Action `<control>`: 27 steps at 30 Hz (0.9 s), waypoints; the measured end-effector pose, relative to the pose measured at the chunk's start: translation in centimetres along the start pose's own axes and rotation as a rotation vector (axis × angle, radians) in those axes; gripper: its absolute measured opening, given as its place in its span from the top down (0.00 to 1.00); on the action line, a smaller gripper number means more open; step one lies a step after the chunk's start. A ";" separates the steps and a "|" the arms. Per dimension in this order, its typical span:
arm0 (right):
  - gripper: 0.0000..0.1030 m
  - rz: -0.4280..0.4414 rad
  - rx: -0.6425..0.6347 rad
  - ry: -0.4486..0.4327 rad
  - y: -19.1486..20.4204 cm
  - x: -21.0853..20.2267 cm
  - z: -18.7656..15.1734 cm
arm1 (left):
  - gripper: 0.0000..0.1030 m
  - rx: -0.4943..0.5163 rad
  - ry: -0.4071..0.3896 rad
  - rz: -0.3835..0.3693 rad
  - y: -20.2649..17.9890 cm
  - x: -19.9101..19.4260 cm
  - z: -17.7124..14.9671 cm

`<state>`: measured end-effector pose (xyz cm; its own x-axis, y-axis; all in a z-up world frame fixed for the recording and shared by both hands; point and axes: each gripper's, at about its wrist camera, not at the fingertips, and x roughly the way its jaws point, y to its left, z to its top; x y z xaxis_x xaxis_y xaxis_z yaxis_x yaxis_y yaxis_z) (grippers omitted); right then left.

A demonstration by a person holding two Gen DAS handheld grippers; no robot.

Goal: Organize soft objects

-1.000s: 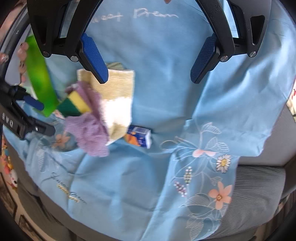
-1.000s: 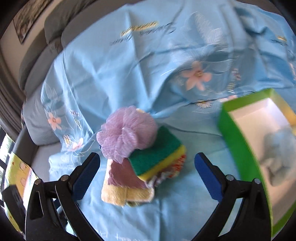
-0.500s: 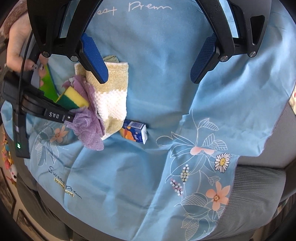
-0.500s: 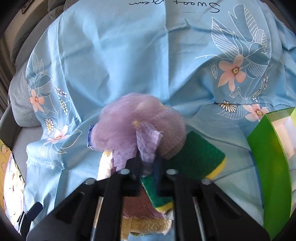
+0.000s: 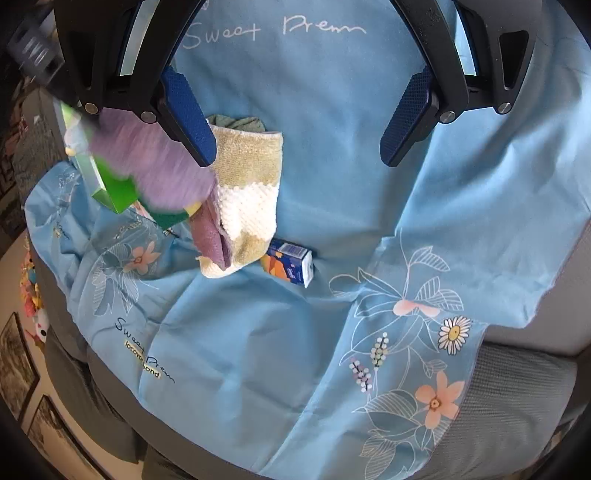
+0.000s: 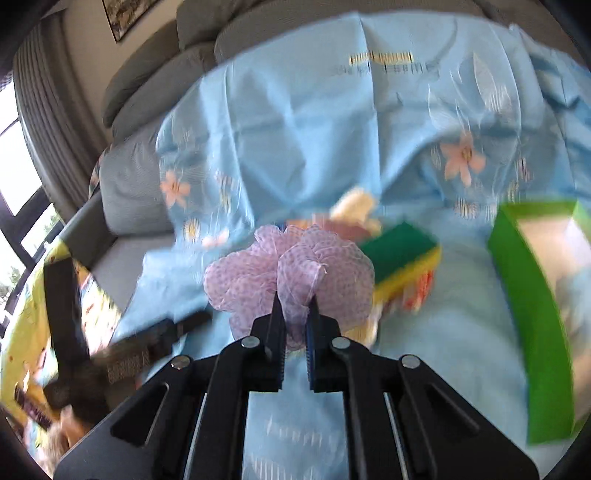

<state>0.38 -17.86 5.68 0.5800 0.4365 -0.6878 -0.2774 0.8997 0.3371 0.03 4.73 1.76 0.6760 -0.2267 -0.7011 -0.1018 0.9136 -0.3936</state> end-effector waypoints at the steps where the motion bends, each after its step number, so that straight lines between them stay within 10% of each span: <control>1: 0.91 -0.002 0.001 0.029 0.0 0.2 -0.7 | 0.12 -0.004 0.003 -0.002 0.0 0.0 -0.1; 7: 0.84 -0.030 0.050 0.217 -1.5 2.9 -4.4 | 0.12 0.029 0.066 -0.010 -0.8 0.7 -1.3; 11: 0.15 -0.058 0.143 0.228 -3.3 2.7 -4.7 | 0.12 0.055 0.110 0.003 -1.3 1.4 -2.2; 12: 0.11 -0.050 0.163 0.202 -3.7 2.2 -4.5 | 0.12 0.067 0.122 0.004 -1.6 1.4 -2.5; 27: 0.31 0.090 0.259 0.214 -5.3 4.2 -3.4 | 0.19 0.145 0.296 -0.072 -3.7 4.0 -6.3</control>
<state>1.69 -20.81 -1.14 0.3802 0.5298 -0.7581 -0.1005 0.8385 0.5355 -1.51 -1.65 -3.38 0.4338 -0.3612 -0.8254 0.0579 0.9254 -0.3745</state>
